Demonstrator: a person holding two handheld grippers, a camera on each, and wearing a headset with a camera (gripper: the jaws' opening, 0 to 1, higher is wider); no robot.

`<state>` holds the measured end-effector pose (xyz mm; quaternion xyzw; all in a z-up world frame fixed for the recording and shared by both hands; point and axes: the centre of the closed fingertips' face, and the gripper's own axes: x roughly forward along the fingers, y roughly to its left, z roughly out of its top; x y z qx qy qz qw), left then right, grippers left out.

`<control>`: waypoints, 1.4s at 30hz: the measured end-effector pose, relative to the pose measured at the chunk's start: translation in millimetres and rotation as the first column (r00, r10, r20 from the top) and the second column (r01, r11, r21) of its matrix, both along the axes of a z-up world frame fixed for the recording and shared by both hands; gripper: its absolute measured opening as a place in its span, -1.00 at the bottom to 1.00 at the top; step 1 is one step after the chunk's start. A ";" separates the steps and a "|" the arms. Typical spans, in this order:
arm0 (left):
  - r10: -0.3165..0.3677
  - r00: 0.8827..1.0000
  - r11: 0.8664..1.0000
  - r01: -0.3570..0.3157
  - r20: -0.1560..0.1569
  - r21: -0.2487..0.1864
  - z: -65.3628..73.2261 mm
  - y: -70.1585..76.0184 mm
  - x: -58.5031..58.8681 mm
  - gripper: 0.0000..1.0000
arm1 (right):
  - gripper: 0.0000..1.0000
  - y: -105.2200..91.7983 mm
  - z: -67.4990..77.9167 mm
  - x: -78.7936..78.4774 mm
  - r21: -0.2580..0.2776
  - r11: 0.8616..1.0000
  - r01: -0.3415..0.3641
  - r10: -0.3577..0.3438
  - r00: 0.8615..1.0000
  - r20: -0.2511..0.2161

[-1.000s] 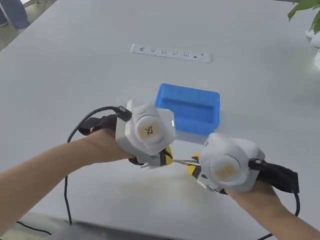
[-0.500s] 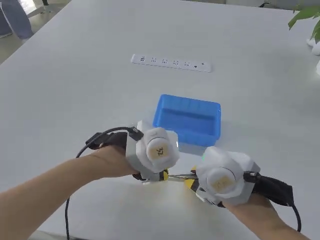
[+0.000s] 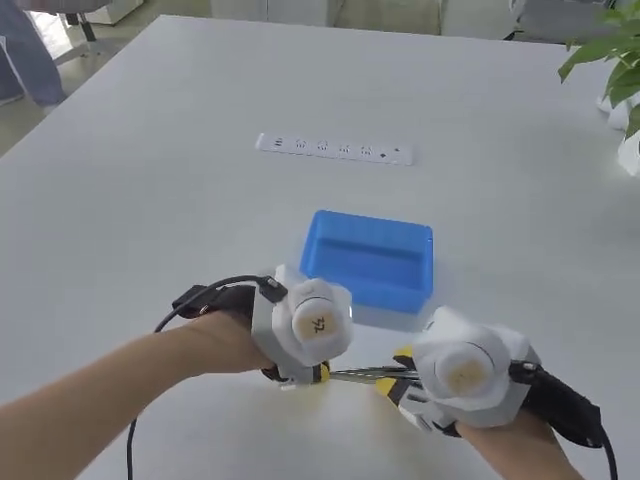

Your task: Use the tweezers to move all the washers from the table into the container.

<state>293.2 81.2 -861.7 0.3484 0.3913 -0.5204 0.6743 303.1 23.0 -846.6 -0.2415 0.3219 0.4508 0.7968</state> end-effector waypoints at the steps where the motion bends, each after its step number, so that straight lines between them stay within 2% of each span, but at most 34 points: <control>1: -0.003 1.000 1.000 0.003 0.000 -0.002 0.0 0.1 -0.5 -1.00 | -0.61 -1.4 2.4 -0.8 0.005 1.000 0.008 -0.008 1.000 -0.001; 8: -0.006 1.000 1.000 0.006 0.017 -0.005 0.1 0.8 -2.1 -1.00 | -0.45 -11.6 26.1 -11.6 0.048 0.997 0.054 -0.054 0.999 -0.004; 10: -0.012 1.000 1.000 0.012 0.027 -0.014 0.6 1.1 -3.0 -1.00 | -0.43 -14.0 38.3 -14.2 0.063 0.996 0.059 -0.060 0.998 0.013; 13: 0.009 1.000 1.000 -0.008 0.026 -0.016 0.7 0.4 -2.1 -1.00 | -0.24 -15.5 59.0 -16.7 0.109 0.989 0.095 -0.097 0.995 0.009; 16: 0.027 0.999 1.000 -0.026 0.032 -0.011 0.4 0.3 -1.7 -1.00 | -0.17 -19.1 85.7 -13.5 0.165 0.977 0.137 -0.148 0.987 0.057; 22: 0.075 0.996 0.997 -0.074 0.049 -0.016 0.8 -0.3 -1.8 -1.00 | 0.07 -26.6 130.8 -10.8 0.263 0.943 0.206 -0.237 0.967 0.092; 25: 0.164 0.986 0.985 -0.162 0.039 -0.051 1.0 1.0 1.6 -0.96 | 0.13 -31.5 145.6 -8.9 0.291 0.930 0.223 -0.265 0.957 0.115; 26: 0.169 0.985 0.985 -0.167 0.047 -0.049 1.3 1.5 2.6 -0.92 | 0.16 -32.8 148.7 -8.8 0.297 0.927 0.227 -0.272 0.955 0.120; 27: 0.193 0.978 0.981 -0.190 0.077 -0.046 2.4 3.7 6.2 -0.87 | 0.20 -34.3 151.9 -8.6 0.303 0.924 0.232 -0.280 0.952 0.123; 28: 0.195 0.977 0.981 -0.191 0.086 -0.044 2.7 4.0 7.0 -0.81 | 0.26 -35.7 154.9 -9.0 0.309 0.921 0.237 -0.286 0.950 0.123; 29: 0.213 0.974 0.976 -0.210 0.080 -0.051 2.7 4.1 7.1 -0.79 | 0.28 -37.3 156.8 -9.1 0.317 0.917 0.244 -0.293 0.949 0.118; 30: 0.249 0.966 0.968 -0.245 0.075 -0.062 2.8 4.9 8.6 -0.75 | 0.30 -38.0 157.4 -9.5 0.325 0.912 0.248 -0.299 0.947 0.115; 31: 0.287 0.956 0.955 -0.281 0.061 -0.094 3.2 4.5 10.5 -0.68 | 0.32 -38.8 156.1 -10.1 0.333 0.908 0.254 -0.303 0.947 0.103; 32: 0.329 0.943 0.939 -0.322 0.043 -0.120 3.2 4.2 11.9 -0.61 | 0.34 -39.2 153.6 -11.5 0.336 0.904 0.264 -0.308 0.948 0.084; 34: 0.402 0.915 0.908 -0.395 0.027 -0.141 1.2 8.9 13.5 -0.47 | 0.40 -41.6 148.0 -13.8 0.336 0.898 0.282 -0.319 0.946 0.058; 35: 0.426 0.904 0.896 -0.417 0.030 -0.153 0.8 10.5 14.5 -0.41 | 0.41 -43.2 146.1 -14.3 0.333 0.897 0.289 -0.324 0.945 0.052; 37: 0.468 0.884 0.870 -0.461 -0.003 -0.173 -0.3 14.9 11.5 -0.28 | 0.41 -46.0 144.2 -16.7 0.333 0.894 0.300 -0.334 0.941 0.047; 39: 0.503 0.864 0.848 -0.495 -0.011 -0.189 2.3 19.6 11.2 -0.20 | 0.43 -47.8 143.4 -18.0 0.334 0.891 0.308 -0.340 0.939 0.042; 41: 0.513 0.858 0.837 -0.506 -0.021 -0.209 10.4 23.2 7.5 -0.11 | 0.47 -50.4 141.3 -18.3 0.331 0.888 0.320 -0.351 0.936 0.035; 42: 0.525 0.851 0.827 -0.512 -0.009 -0.231 19.0 25.4 7.2 -0.03 | 0.48 -52.3 139.8 -18.4 0.329 0.886 0.326 -0.356 0.934 0.033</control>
